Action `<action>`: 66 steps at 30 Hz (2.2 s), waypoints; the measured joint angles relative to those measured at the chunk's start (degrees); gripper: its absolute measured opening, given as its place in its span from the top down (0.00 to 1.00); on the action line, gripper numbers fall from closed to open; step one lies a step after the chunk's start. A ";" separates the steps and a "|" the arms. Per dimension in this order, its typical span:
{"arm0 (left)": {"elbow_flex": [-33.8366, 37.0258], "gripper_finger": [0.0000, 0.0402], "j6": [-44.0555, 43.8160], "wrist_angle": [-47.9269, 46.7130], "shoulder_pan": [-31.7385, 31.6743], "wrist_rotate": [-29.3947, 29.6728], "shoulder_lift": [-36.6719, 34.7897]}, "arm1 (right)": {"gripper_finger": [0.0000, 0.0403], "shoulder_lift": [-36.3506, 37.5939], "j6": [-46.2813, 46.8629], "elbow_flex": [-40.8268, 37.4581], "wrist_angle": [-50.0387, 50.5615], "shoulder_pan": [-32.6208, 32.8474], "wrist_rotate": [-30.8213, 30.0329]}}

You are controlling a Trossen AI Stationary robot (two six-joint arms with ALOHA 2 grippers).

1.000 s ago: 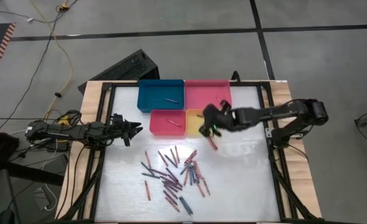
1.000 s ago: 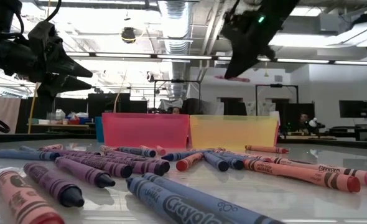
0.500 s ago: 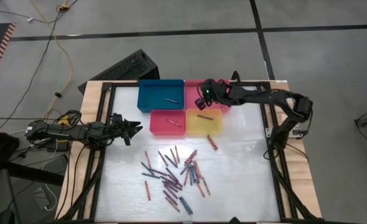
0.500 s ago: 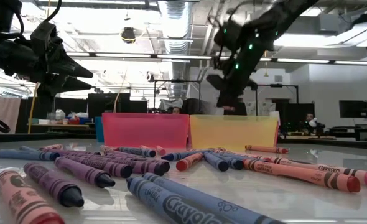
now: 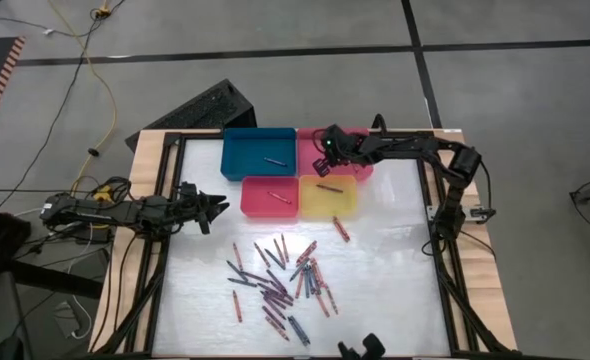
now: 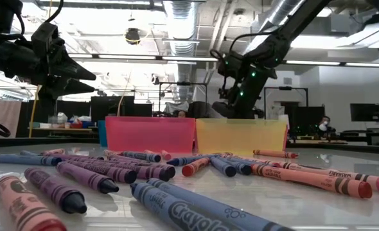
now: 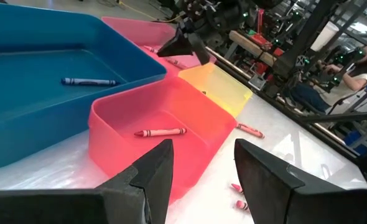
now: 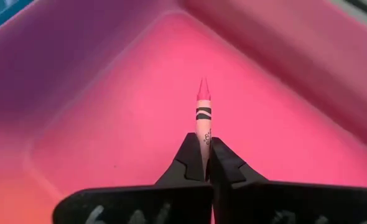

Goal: Sort crayons
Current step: Put the pink crayon into the pink bin, then put the red crayon into the red bin

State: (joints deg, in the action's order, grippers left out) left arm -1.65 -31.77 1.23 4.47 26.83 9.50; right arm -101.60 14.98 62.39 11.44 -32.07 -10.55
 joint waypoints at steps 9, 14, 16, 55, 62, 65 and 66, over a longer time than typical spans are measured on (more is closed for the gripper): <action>0.00 0.60 0.02 0.00 0.00 -0.02 0.00 | 0.88 0.02 0.16 0.00 0.41 -0.69 1.93; 0.00 0.60 -0.02 0.00 -0.01 -0.06 0.00 | 0.86 0.67 0.11 0.00 0.32 -0.69 3.33; 0.00 0.60 -0.03 0.00 -0.02 -0.30 0.00 | 0.86 1.88 0.13 0.00 0.33 -0.66 4.04; 0.00 0.60 -0.83 -0.02 -0.02 -0.94 -0.01 | 0.79 15.36 43.50 0.00 40.81 44.62 -5.26; 0.00 0.60 -0.98 -0.02 0.00 -1.18 0.00 | 0.57 7.53 43.67 0.00 37.89 43.93 -5.44; 0.00 0.60 -1.02 -0.06 0.00 -2.22 0.00 | 0.50 7.04 43.67 0.00 37.37 43.13 -6.66; 0.00 0.60 -1.03 -0.07 -0.01 -2.41 0.00 | 0.49 7.15 43.67 0.00 37.59 43.04 -7.43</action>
State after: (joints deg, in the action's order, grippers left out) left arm -1.65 -32.80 1.17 4.46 24.42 9.50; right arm -94.45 58.65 62.39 49.03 10.98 -17.98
